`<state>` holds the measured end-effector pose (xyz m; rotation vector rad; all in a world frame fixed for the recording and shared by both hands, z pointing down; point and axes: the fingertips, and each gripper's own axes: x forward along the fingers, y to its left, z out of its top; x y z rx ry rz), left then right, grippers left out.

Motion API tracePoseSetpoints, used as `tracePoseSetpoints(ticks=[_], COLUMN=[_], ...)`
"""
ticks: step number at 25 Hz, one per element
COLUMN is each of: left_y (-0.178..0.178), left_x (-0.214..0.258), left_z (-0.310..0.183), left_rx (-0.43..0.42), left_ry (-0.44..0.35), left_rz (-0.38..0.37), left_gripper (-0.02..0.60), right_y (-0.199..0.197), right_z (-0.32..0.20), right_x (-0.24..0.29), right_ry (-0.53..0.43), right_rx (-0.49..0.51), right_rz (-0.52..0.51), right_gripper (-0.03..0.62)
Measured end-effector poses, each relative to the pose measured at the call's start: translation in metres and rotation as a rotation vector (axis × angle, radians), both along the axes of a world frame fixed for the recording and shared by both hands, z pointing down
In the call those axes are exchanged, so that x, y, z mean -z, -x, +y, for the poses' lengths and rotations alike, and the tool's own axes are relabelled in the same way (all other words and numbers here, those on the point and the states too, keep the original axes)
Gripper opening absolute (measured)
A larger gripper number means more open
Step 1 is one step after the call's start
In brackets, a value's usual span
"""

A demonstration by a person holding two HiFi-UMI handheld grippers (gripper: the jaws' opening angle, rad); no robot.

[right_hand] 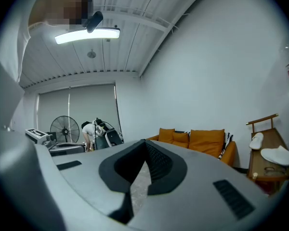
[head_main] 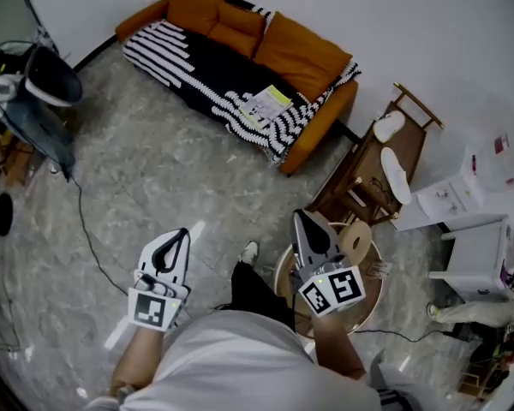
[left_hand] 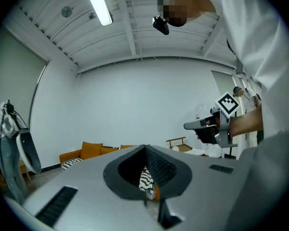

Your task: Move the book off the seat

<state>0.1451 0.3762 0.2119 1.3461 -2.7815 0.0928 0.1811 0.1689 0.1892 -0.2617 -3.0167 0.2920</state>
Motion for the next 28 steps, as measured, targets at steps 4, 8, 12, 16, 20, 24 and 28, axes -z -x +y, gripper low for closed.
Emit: tracePoseSetpoints(ticks=[4, 8, 12, 16, 20, 24, 28], left_y=[0.069, 0.122, 0.163, 0.198, 0.234, 0.285, 0.345], left_x=[0.012, 0.005, 0.01, 0.012, 0.012, -0.001, -0.009], left_z=[-0.096, -0.165, -0.199, -0.201, -0.202, -0.21, -0.224], left_rx=[-0.07, -0.122, -0.12, -0.088, -0.086, -0.135, -0.203], left_ry=[-0.004, 0.009, -0.009, -0.011, -0.018, -0.035, -0.068], left_rz=[0.005, 0.034, 0.016, 0.036, 0.022, 0.038, 0.068], left_gripper=[0.017, 0.017, 0.017, 0.017, 0.017, 0.017, 0.017], right_y=[0.07, 0.119, 0.154, 0.19, 0.221, 0.269, 0.32], right_z=[-0.07, -0.115, -0.144, -0.152, -0.148, -0.145, -0.148], right_x=[-0.01, -0.023, -0.028, -0.021, -0.023, -0.031, -0.052], right_ry=[0.01, 0.009, 0.005, 0.006, 0.005, -0.013, 0.033], right_rx=[0.006, 0.024, 0.039, 0.049, 0.065, 0.044, -0.041], right_rz=[0.035, 0.074, 0.09, 0.085, 0.1, 0.116, 0.189], right_gripper=[0.02, 0.02, 0.02, 0.02, 0.02, 0.02, 0.02])
